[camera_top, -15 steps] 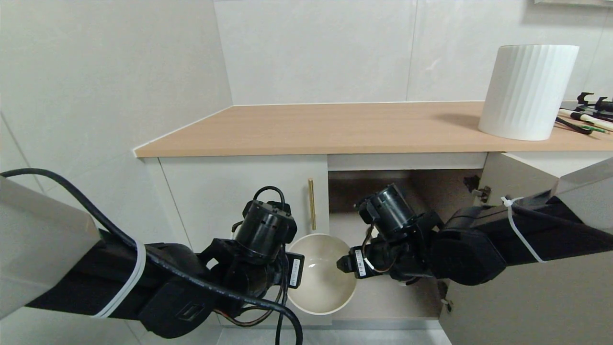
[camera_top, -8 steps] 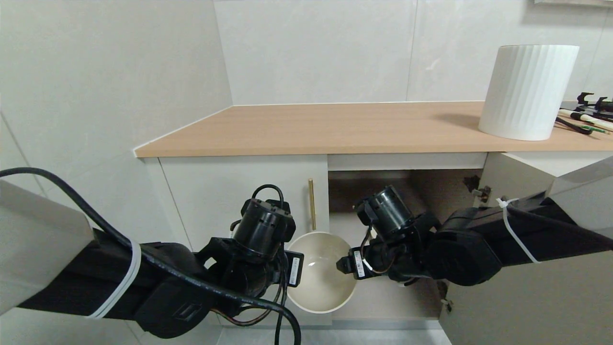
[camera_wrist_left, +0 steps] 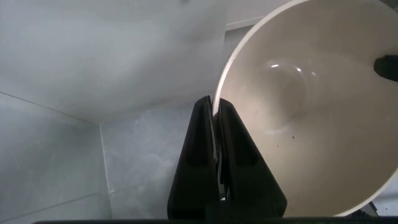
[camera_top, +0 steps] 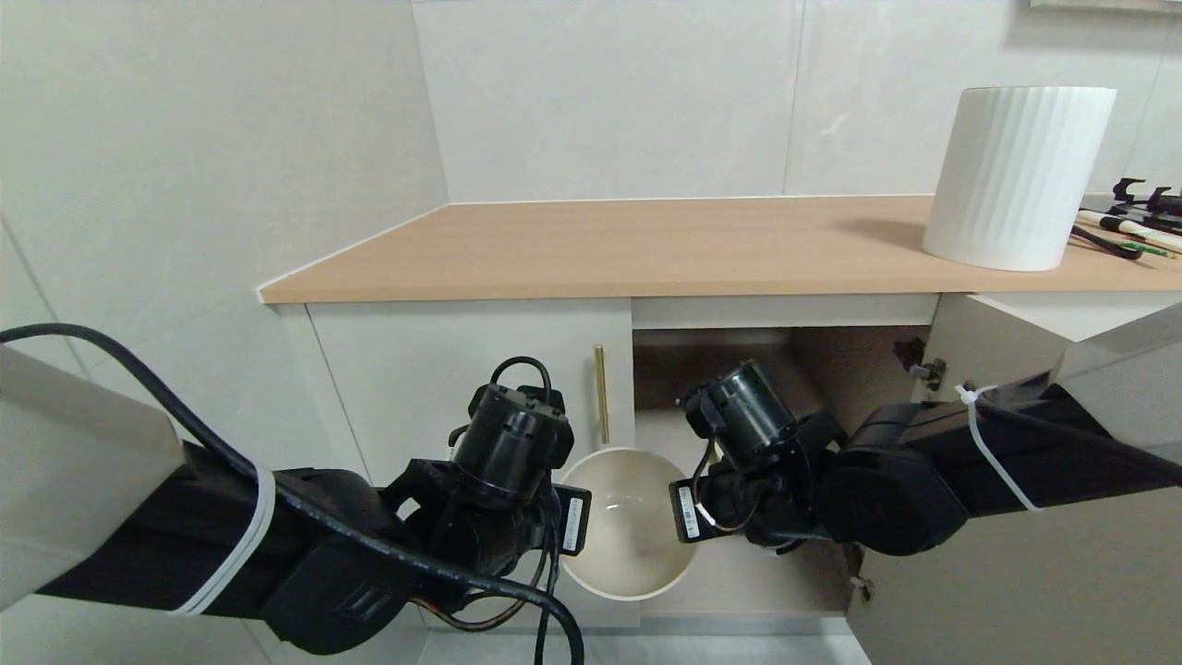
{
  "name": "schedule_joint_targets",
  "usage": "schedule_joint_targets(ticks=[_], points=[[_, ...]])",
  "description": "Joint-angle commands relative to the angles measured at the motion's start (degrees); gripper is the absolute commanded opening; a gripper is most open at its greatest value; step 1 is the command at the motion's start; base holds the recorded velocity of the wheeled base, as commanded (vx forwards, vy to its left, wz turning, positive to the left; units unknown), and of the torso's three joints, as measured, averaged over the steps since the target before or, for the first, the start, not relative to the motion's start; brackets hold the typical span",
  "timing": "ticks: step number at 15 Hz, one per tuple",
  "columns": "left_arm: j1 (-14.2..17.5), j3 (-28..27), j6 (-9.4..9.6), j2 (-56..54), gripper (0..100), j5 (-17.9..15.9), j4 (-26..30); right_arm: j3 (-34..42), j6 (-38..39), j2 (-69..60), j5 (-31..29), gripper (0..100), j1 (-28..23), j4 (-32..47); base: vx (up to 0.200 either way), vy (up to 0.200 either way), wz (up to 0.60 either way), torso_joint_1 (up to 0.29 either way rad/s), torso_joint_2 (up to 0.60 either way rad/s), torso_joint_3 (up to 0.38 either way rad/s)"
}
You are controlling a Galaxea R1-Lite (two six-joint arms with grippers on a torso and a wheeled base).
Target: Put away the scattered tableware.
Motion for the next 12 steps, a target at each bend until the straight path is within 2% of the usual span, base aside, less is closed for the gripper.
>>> schedule_joint_targets(ticks=[1,3,4,12], points=[[0.02,0.03,-0.01,0.1,0,0.23,0.08,0.01,-0.01,-0.04,-0.2,0,-0.02,0.18,0.0,0.0,0.0,0.0,0.0,0.0],[0.02,0.29,-0.01,0.1,0,0.23,0.08,0.1,-0.01,0.04,-0.2,0,-0.02,0.27,0.0,0.0,0.0,0.0,0.0,0.0],[0.02,0.38,-0.01,0.01,100,0.23,0.08,0.1,-0.01,0.04,-0.2,0,-0.02,0.27,0.0,0.0,0.0,0.0,0.0,0.0],[0.02,0.38,-0.1,-0.08,100,0.23,-0.1,0.01,0.08,0.4,-0.2,0,-0.37,0.18,0.0,0.0,0.0,0.0,0.0,0.0]])
